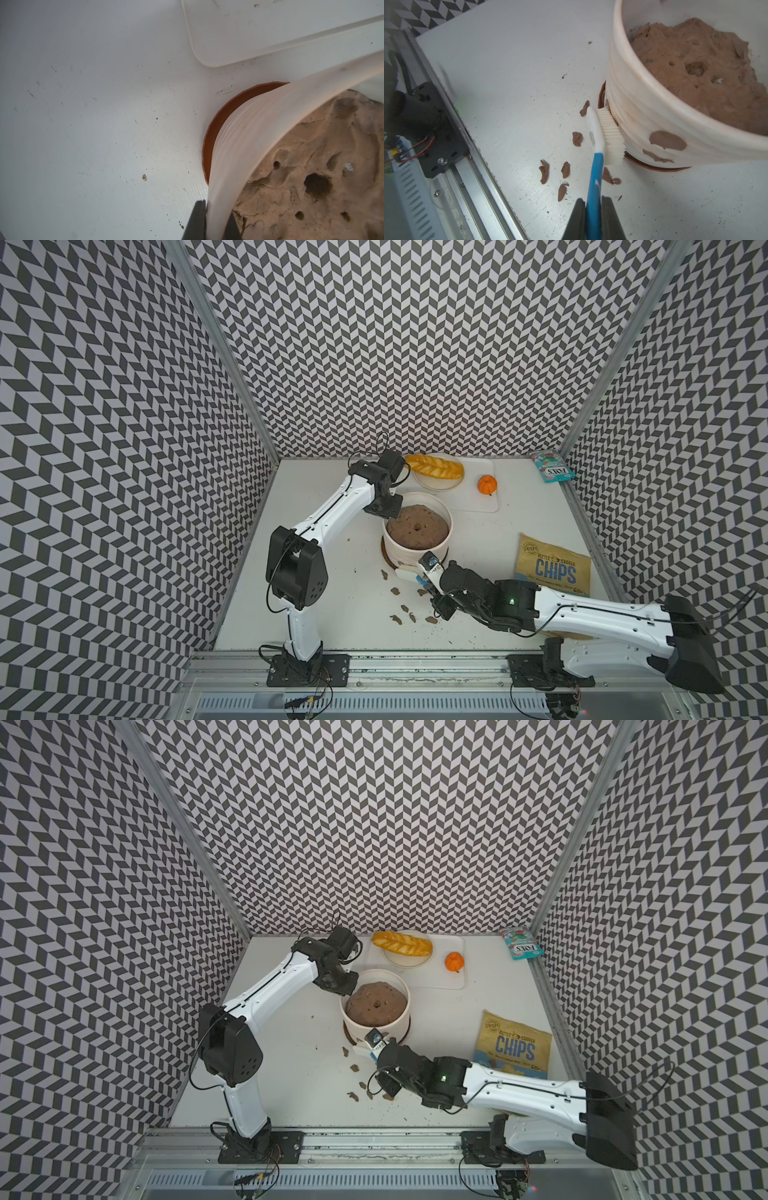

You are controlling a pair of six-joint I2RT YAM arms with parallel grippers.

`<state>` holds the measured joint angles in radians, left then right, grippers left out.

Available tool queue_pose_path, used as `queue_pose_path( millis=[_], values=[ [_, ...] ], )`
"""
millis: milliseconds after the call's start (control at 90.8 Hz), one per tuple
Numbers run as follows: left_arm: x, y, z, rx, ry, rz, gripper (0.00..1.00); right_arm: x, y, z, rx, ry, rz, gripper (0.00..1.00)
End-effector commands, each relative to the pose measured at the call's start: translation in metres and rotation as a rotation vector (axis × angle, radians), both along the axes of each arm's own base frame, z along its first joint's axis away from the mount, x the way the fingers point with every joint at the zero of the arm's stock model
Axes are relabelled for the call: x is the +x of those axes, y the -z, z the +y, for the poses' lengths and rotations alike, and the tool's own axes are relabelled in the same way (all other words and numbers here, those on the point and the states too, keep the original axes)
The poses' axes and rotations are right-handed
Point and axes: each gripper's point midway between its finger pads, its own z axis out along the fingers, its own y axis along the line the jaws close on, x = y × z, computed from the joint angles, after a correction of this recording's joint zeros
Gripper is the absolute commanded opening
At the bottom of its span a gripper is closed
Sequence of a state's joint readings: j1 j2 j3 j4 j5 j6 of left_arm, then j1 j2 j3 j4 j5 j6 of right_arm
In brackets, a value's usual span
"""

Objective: Scrub the dried mud off the ceramic pot
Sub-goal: Brush off the soil from the pot.

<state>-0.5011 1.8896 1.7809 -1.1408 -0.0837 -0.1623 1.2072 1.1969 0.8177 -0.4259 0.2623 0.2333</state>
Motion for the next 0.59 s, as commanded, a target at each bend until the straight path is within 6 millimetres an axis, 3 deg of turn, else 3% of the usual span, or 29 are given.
queue_pose_path(
  millis=[0,176,297,584],
  values=[
    [0.029,0.007,0.007,-0.013,-0.034,-0.054,0.0,-0.005,-0.007,-0.003,0.008,-0.026,0.021,0.0],
    [0.029,0.009,0.008,-0.006,-0.024,-0.048,0.0,-0.026,-0.044,0.009,0.109,-0.188,0.01,0.0],
    [0.029,0.008,0.007,-0.012,-0.028,-0.047,0.0,-0.019,-0.071,0.018,0.219,-0.184,-0.065,0.0],
    [0.027,0.005,0.009,-0.019,-0.048,-0.039,0.0,0.02,-0.061,0.037,0.159,0.034,-0.168,0.0]
  ],
)
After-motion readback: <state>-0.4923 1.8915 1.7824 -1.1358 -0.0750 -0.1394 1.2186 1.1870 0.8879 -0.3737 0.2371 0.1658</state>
